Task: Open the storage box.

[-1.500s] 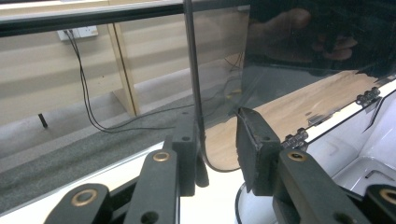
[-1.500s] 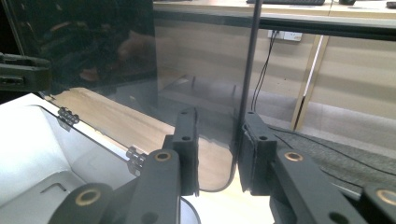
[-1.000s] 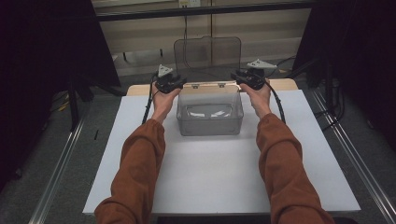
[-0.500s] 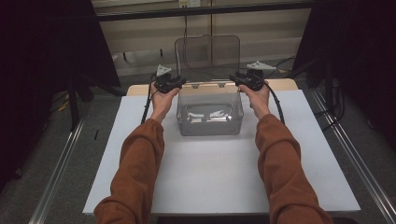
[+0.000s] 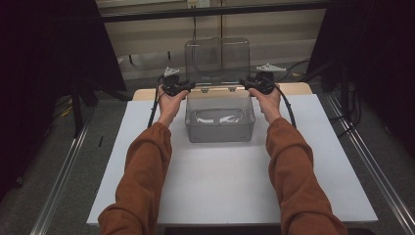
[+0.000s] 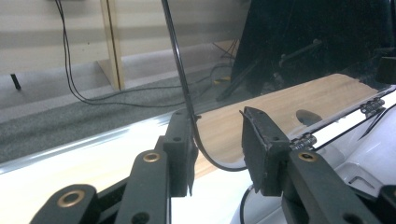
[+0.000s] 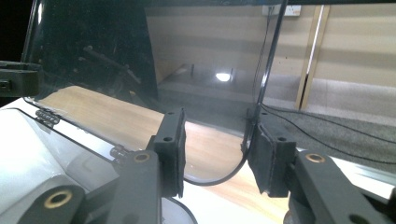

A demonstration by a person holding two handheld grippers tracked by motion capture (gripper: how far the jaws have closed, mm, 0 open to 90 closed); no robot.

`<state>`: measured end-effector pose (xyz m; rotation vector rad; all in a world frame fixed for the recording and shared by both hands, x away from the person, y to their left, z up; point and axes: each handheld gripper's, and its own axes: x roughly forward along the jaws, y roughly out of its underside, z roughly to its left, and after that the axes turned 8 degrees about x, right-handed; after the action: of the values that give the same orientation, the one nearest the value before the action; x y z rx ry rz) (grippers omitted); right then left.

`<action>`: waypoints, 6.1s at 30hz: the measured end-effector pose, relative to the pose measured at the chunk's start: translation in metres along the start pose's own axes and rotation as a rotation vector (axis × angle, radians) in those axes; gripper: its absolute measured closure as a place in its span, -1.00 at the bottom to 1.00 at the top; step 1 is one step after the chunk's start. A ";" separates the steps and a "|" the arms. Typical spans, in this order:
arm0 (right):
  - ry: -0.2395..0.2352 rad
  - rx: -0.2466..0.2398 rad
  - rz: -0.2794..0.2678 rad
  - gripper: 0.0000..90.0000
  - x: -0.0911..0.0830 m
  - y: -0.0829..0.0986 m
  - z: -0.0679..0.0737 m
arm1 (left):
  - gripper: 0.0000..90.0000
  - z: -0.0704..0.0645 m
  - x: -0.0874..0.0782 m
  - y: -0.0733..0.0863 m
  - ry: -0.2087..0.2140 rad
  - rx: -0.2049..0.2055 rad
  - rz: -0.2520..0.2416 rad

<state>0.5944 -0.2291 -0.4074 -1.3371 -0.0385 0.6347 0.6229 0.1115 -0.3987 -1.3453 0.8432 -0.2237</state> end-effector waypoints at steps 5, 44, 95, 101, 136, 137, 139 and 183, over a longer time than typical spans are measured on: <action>0.016 0.014 0.032 0.24 0.002 -0.003 0.003 | 0.42 0.001 0.001 -0.002 0.001 -0.010 0.024; 0.009 0.225 0.134 0.04 0.014 0.001 -0.007 | 0.24 0.005 0.007 0.003 -0.010 -0.060 0.066; 0.043 0.101 0.049 -0.64 0.009 -0.004 0.008 | -0.64 0.001 -0.001 0.003 -0.056 -0.013 0.022; 0.047 0.084 0.018 -0.84 0.004 -0.005 0.013 | -0.81 -0.005 -0.007 0.003 -0.042 -0.014 0.008; 0.066 -0.017 -0.097 -0.93 -0.051 0.011 0.034 | -0.94 -0.023 -0.067 0.021 -0.054 0.028 -0.130; 0.064 -0.021 -0.101 -0.93 -0.053 0.012 0.034 | -0.94 -0.025 -0.069 0.020 -0.058 0.028 -0.139; 0.068 -0.036 -0.096 -0.93 -0.058 0.013 0.037 | -0.95 -0.028 -0.075 0.022 -0.052 0.036 -0.153; 0.096 -0.117 -0.154 -1.00 -0.126 0.057 0.067 | -0.94 -0.065 -0.128 0.061 -0.017 0.043 -0.206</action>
<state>0.4414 -0.2208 -0.4009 -1.4607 -0.1008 0.4433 0.4728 0.1542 -0.4023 -1.3919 0.6818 -0.3888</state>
